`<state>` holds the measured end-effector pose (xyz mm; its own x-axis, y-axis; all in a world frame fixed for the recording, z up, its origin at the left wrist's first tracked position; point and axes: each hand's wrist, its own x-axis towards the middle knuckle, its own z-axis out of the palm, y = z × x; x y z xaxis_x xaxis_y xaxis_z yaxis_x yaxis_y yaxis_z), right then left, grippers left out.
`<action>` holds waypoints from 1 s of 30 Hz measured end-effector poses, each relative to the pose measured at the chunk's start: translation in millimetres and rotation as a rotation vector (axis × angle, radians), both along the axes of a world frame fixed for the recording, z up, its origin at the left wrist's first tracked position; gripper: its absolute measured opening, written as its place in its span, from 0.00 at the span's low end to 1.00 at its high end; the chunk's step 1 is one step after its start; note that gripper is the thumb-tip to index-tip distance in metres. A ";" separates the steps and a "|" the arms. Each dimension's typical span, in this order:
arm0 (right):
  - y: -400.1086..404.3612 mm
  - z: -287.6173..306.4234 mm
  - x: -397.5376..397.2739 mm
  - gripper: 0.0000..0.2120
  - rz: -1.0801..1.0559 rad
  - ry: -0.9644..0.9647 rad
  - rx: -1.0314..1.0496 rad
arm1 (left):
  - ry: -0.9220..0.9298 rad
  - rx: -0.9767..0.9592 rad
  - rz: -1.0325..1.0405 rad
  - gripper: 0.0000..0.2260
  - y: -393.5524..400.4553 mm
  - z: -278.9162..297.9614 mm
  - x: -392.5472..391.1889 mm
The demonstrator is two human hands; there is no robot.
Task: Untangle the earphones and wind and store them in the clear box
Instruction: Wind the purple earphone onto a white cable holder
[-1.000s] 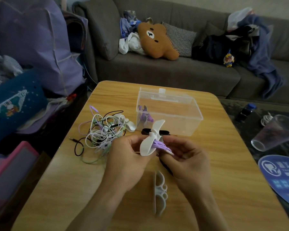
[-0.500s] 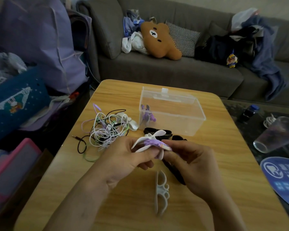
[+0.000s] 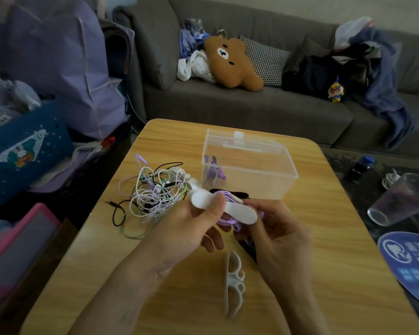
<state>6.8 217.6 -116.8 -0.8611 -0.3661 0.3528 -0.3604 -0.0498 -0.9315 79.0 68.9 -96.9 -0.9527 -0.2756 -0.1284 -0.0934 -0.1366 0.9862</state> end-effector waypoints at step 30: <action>-13.3 -5.6 4.3 0.19 -0.245 -0.322 0.055 | -0.021 0.216 0.234 0.20 49.2 -30.3 -20.6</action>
<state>11.1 204.3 -122.5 -0.9885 -0.1471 0.0361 -0.0446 0.0547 -0.9975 58.3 118.0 -127.2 -0.8629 -0.4513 -0.2273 -0.0551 -0.3632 0.9301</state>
